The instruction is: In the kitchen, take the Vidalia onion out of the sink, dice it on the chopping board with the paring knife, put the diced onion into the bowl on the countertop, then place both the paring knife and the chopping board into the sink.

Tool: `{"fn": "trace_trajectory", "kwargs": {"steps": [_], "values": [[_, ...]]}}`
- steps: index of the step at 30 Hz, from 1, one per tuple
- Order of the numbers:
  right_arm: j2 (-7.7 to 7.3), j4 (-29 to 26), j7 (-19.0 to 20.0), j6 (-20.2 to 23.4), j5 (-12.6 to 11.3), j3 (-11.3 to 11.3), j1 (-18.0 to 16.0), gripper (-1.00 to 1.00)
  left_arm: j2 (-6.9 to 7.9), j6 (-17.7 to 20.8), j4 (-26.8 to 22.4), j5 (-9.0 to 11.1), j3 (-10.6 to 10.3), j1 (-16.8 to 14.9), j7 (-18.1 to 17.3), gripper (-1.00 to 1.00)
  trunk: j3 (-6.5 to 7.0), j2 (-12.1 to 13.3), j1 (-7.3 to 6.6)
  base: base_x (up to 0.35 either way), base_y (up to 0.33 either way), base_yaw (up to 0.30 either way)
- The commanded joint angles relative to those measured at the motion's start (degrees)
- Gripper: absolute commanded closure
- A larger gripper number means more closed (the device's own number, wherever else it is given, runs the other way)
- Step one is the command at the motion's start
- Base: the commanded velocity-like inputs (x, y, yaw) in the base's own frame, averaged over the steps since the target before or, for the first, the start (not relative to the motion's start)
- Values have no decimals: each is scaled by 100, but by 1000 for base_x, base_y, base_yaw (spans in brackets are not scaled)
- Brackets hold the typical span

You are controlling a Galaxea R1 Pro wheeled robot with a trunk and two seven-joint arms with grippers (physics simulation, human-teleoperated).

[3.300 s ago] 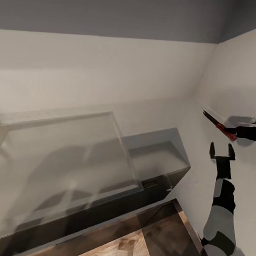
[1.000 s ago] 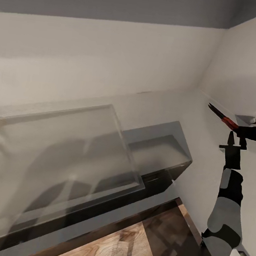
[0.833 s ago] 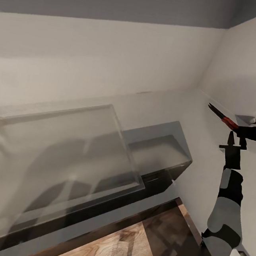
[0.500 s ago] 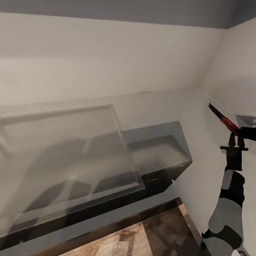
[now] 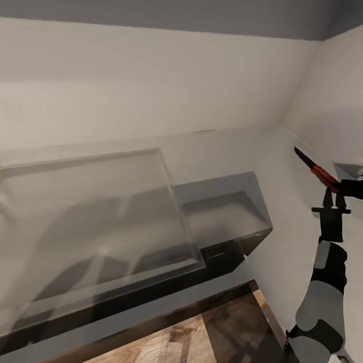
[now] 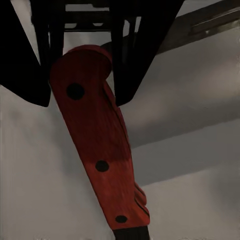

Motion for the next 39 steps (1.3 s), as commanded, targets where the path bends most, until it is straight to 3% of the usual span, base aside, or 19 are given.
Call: {"fn": "trace_trajectory", "kwargs": {"steps": [1, 9, 15, 39], "values": [[-5, -1774, 71, 1084, -116, -55, -3, 100, 1, -9, -7, 2, -2, 3, 2, -100, -3, -2, 0, 0, 0, 0], [18, -2588, 71, 1907, -169, -55, -3, 100, 1, -9, -7, 2, -2, 3, 2, -100, -3, -2, 0, 0, 0, 0], [25, -3004, 71, 2254, -170, -55, -3, 100, 1, -9, -7, 2, -2, 3, 2, -100, -3, -2, 0, 0, 0, 0], [55, -3083, 71, 2310, -179, -12, -3, 100, 1, -9, -7, 2, -2, 3, 2, -100, -6, -2, 0, 0, 0, 0]]}}
